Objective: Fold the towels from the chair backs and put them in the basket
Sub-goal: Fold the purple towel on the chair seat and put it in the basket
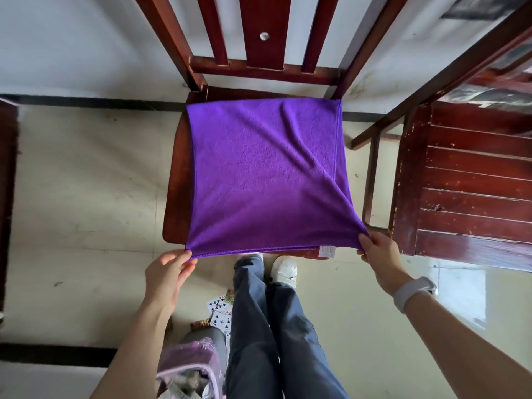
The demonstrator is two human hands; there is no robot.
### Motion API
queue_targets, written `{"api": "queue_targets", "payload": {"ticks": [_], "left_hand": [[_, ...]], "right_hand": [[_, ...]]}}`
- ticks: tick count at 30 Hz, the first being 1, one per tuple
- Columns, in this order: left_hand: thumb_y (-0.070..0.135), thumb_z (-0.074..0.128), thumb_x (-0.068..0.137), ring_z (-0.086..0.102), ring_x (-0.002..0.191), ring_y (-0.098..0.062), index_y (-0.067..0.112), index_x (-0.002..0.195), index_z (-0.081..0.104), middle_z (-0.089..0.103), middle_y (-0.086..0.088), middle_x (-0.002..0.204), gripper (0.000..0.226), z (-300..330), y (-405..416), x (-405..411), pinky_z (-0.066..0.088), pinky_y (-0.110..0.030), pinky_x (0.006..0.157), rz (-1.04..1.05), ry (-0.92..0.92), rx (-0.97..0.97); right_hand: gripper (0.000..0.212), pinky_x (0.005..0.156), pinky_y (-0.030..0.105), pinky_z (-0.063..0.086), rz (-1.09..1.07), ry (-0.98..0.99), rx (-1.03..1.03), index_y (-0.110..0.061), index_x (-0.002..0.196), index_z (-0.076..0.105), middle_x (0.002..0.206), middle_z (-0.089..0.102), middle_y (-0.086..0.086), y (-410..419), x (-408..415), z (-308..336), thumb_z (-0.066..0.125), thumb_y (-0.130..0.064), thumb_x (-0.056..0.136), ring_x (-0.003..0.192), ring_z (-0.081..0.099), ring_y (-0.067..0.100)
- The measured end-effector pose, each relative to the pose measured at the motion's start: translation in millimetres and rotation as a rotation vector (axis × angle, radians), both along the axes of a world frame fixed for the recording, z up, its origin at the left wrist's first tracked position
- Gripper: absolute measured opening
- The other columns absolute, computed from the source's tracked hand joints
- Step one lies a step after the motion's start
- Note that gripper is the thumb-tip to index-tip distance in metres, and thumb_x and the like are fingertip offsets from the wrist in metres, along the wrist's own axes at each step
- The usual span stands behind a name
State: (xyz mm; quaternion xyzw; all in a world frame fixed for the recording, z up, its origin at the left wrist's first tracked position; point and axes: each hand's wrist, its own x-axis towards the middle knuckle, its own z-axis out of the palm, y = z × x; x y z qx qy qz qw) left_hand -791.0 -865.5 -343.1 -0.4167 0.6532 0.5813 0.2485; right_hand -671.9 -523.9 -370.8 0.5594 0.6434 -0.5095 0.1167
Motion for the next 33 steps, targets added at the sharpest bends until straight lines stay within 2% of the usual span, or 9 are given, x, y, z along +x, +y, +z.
{"api": "queue_targets", "payload": {"ticks": [4,7,11,16,19,24,27,30,33], "left_hand": [[-0.004,0.045,0.089,0.062,0.056,-0.012,0.008,0.076,0.054,0.064,-0.003,0.056,0.02,45.5,7.5,-20.7,0.053,-0.012,0.056,0.03,0.099,0.029],[-0.001,0.05,0.088,0.054,0.068,-0.016,0.009,0.076,0.054,0.054,-0.01,0.073,0.016,86.6,17.2,-41.1,0.053,-0.014,0.06,0.046,0.168,0.029],[-0.003,0.047,0.089,0.054,0.055,-0.008,0.014,0.076,0.051,0.052,-0.008,0.074,0.022,150.8,33.6,-66.8,0.048,-0.016,0.062,0.061,0.318,0.083],[-0.004,0.04,0.093,0.056,0.061,-0.007,0.011,0.084,0.056,0.054,-0.009,0.081,0.023,225.1,42.9,-101.4,0.051,-0.008,0.057,-0.034,0.447,0.209],[-0.011,0.048,0.087,0.062,0.065,-0.006,0.004,0.1,0.059,0.059,-0.008,0.084,0.023,259.9,38.5,-113.0,0.053,-0.011,0.064,-0.208,0.527,0.225],[-0.009,0.061,0.079,0.061,0.067,-0.006,0.004,0.11,0.062,0.063,-0.013,0.093,0.033,289.0,35.1,-115.7,0.044,0.0,0.058,-0.601,0.687,-0.179],[-0.002,0.063,0.081,0.06,0.051,-0.002,0.003,0.101,0.067,0.065,-0.017,0.088,0.021,296.8,31.5,-112.6,0.043,-0.005,0.055,-0.684,0.782,-0.377],[0.003,0.069,0.077,0.062,0.079,-0.03,0.0,0.095,0.071,0.061,-0.022,0.091,0.018,299.9,28.2,-109.5,0.043,-0.029,0.076,-0.756,0.885,-0.576],[0.003,0.07,0.076,0.059,0.089,-0.03,-0.001,0.092,0.072,0.062,-0.018,0.096,0.016,301.5,28.6,-107.5,0.039,-0.031,0.081,-0.801,0.962,-0.646]], "right_hand": [[0.014,0.05,0.013,0.046,-0.102,0.131,-0.034,0.0,0.1,0.059,0.067,0.052,0.005,4.6,-16.1,43.4,0.05,-0.006,0.09,0.056,0.05,0.016],[0.014,0.067,0.037,0.051,-0.215,0.29,-0.129,-0.014,0.097,0.055,0.073,0.056,0.008,11.1,-35.4,89.1,0.051,-0.002,0.089,0.06,0.053,0.025],[0.023,0.042,0.015,0.045,-0.143,0.412,-0.041,-0.023,0.076,0.063,0.064,0.056,-0.002,19.8,-63.4,156.7,0.05,-0.009,0.09,0.045,0.047,0.003],[0.024,0.053,0.01,0.046,0.012,0.557,-0.112,-0.016,0.102,0.062,0.08,0.062,0.003,35.4,-93.5,229.2,0.052,-0.001,0.087,0.063,0.057,0.004],[0.034,0.058,0.005,0.042,0.262,0.536,0.146,-0.01,0.111,0.058,0.082,0.061,0.002,40.7,-100.1,265.1,0.058,0.006,0.081,0.06,0.055,-0.005],[0.016,0.058,-0.002,0.035,0.488,0.508,0.658,0.001,0.095,0.064,0.09,0.06,0.014,41.7,-96.2,303.9,0.06,0.004,0.08,0.072,0.052,0.02],[0.011,0.072,0.025,0.045,0.607,0.502,0.787,-0.001,0.091,0.068,0.087,0.057,0.012,46.0,-87.9,317.9,0.062,-0.005,0.083,0.076,0.054,0.023],[0.012,0.076,0.039,0.046,0.75,0.521,0.902,0.003,0.089,0.069,0.092,0.055,0.017,49.4,-78.4,328.4,0.061,-0.004,0.084,0.088,0.053,0.031],[0.018,0.073,0.042,0.05,0.854,0.588,0.908,0.006,0.101,0.066,0.088,0.057,0.02,46.4,-71.3,341.2,0.055,0.003,0.086,0.081,0.058,0.035]]}}
